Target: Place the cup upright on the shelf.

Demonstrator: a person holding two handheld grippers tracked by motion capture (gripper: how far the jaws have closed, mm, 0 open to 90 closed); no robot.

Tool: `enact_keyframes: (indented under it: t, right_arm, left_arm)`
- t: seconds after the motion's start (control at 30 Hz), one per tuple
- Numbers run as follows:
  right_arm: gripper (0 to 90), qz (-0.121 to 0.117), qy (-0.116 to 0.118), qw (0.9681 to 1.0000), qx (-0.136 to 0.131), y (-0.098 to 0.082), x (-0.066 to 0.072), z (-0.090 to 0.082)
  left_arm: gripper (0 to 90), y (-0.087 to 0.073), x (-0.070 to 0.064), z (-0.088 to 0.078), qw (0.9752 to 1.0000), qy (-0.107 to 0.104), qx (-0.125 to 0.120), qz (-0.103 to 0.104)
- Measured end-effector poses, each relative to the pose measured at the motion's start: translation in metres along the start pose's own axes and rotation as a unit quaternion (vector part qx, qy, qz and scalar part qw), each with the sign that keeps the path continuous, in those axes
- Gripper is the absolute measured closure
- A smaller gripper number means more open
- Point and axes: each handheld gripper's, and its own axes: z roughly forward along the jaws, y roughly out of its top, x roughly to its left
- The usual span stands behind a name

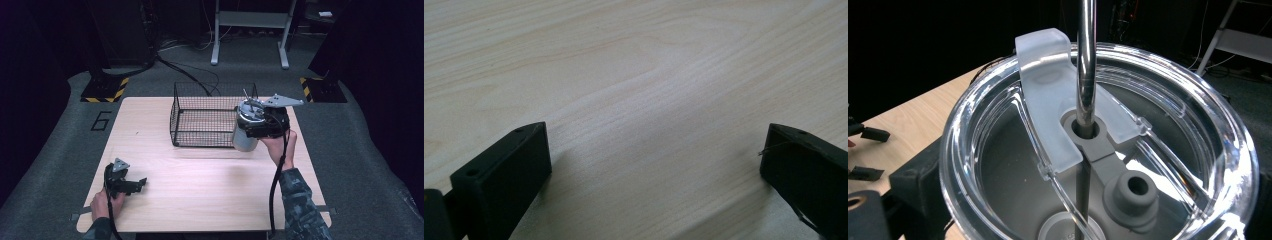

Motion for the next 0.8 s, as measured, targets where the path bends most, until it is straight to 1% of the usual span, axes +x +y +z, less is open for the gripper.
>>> enact_keyframes:
  t: [0.1, 0.13, 0.17, 0.23, 0.3, 0.37, 0.47, 0.5, 0.53, 0.57, 0.6, 0.73, 0.8]
  right_arm:
    - [3.4, 0.003, -0.001, 1.0000, -0.002, 0.004, 0.000, 0.003]
    - [3.4, 0.000, -0.001, 1.0000, -0.004, 0.005, -0.001, 0.004]
    - [3.4, 0.002, -0.001, 1.0000, 0.000, 0.007, -0.001, 0.005]
    - [3.4, 0.001, -0.002, 1.0000, -0.004, 0.011, -0.002, 0.008]
    - [3.4, 0.001, -0.003, 1.0000, -0.002, 0.012, -0.002, 0.009]
    - [3.4, -0.003, -0.004, 1.0000, -0.004, 0.015, -0.003, 0.011]
    - [3.4, 0.001, -0.007, 1.0000, -0.005, 0.019, -0.004, 0.014]
    - [3.4, -0.005, -0.006, 1.0000, -0.006, 0.020, -0.005, 0.016]
    - [3.4, 0.001, -0.007, 1.0000, -0.006, 0.022, -0.004, 0.017]
    - [3.4, 0.000, -0.008, 0.9999, -0.008, 0.022, -0.005, 0.018]
    - [3.4, -0.004, -0.008, 0.9999, -0.008, 0.023, -0.005, 0.019]
    - [3.4, 0.002, -0.011, 0.9999, -0.003, 0.026, -0.006, 0.025]
    - [3.4, -0.001, -0.010, 0.9999, -0.004, 0.028, -0.007, 0.028]
  left_arm:
    - [0.0, 0.000, 0.000, 0.000, 1.0000, 0.000, 0.000, 0.000]
    - [0.0, 0.000, 0.000, 0.000, 1.0000, 0.000, 0.000, 0.000]
    - [0.0, 0.000, 0.000, 0.000, 1.0000, 0.000, 0.000, 0.000]
    - [0.0, 0.000, 0.000, 0.000, 1.0000, 0.000, 0.000, 0.000]
    - [0.0, 0.000, 0.000, 0.000, 1.0000, 0.000, 0.000, 0.000]
    - [0.0, 0.000, 0.000, 0.000, 1.0000, 0.000, 0.000, 0.000]
    - [0.0, 0.000, 0.000, 0.000, 1.0000, 0.000, 0.000, 0.000]
    - [0.0, 0.000, 0.000, 0.000, 1.0000, 0.000, 0.000, 0.000]
    - [0.0, 0.000, 0.000, 0.000, 1.0000, 0.000, 0.000, 0.000]
    - [0.0, 0.000, 0.000, 0.000, 1.0000, 0.000, 0.000, 0.000]
    - [0.0, 0.000, 0.000, 0.000, 1.0000, 0.000, 0.000, 0.000]
    - [0.0, 0.000, 0.000, 0.000, 1.0000, 0.000, 0.000, 0.000]
    - [0.0, 0.000, 0.000, 0.000, 1.0000, 0.000, 0.000, 0.000]
